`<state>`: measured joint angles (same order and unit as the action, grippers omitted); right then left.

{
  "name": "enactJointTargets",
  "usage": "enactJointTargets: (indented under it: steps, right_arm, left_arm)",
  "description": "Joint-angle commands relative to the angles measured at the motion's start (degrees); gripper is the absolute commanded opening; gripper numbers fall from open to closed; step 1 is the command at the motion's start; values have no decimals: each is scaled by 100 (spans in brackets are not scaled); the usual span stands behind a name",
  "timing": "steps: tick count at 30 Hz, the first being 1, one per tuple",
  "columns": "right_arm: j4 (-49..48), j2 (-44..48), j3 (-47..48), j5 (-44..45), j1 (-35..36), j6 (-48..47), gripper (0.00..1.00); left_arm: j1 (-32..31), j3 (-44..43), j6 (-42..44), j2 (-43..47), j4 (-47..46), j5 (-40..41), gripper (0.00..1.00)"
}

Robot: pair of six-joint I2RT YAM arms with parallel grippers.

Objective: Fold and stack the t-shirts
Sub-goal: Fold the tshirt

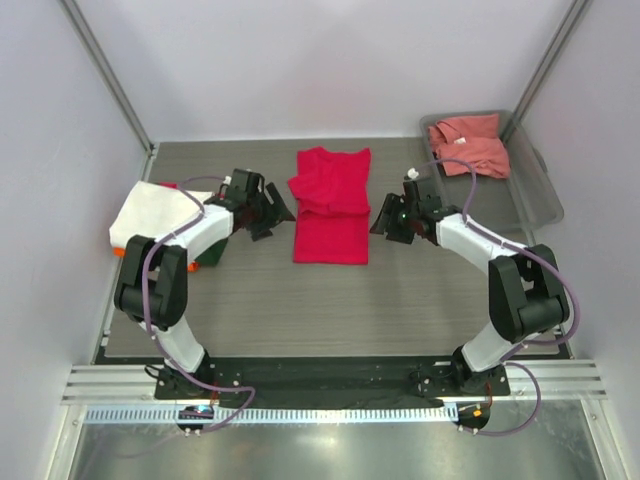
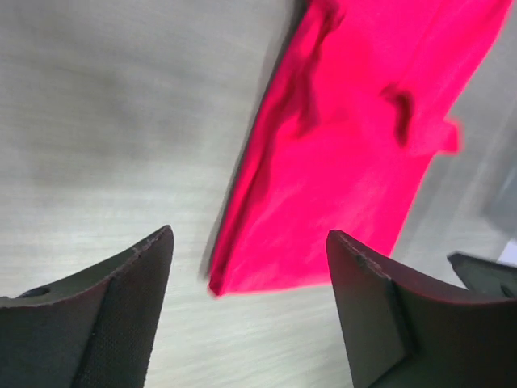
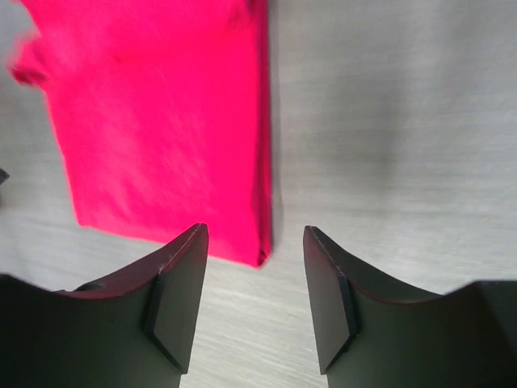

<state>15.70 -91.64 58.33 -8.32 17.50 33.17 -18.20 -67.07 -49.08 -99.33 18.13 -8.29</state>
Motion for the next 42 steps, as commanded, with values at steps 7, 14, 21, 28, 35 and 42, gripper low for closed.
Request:
enactJointTargets:
  steps: [7,14,21,28,35,42]
  right_arm:
    - [-867,-311,-708,-715,236,102,52]
    - [-1025,-671,-726,-750,298,111,47]
    - [-1017,-873,-726,-786,316,120,33]
    - [-1043,-900,-770,-750,325,58,1]
    - [-1078,-953,-770,-794,325,58,1]
    - [-1096,-953,-761,-829,325,67,1]
  left_arm:
    - [-395,870,-31,107,-538,-304,69]
    - [-422,1161,-75,10,-767,-357,65]
    - [-413,1301,-128,-51,-899,-436,55]
    - [-422,1424,-137,-78,-969,-410,45]
    - [-422,1486,-216,-289,-1127,-550,36]
    - [-501,1600,-313,-412,-1312,-577,4]
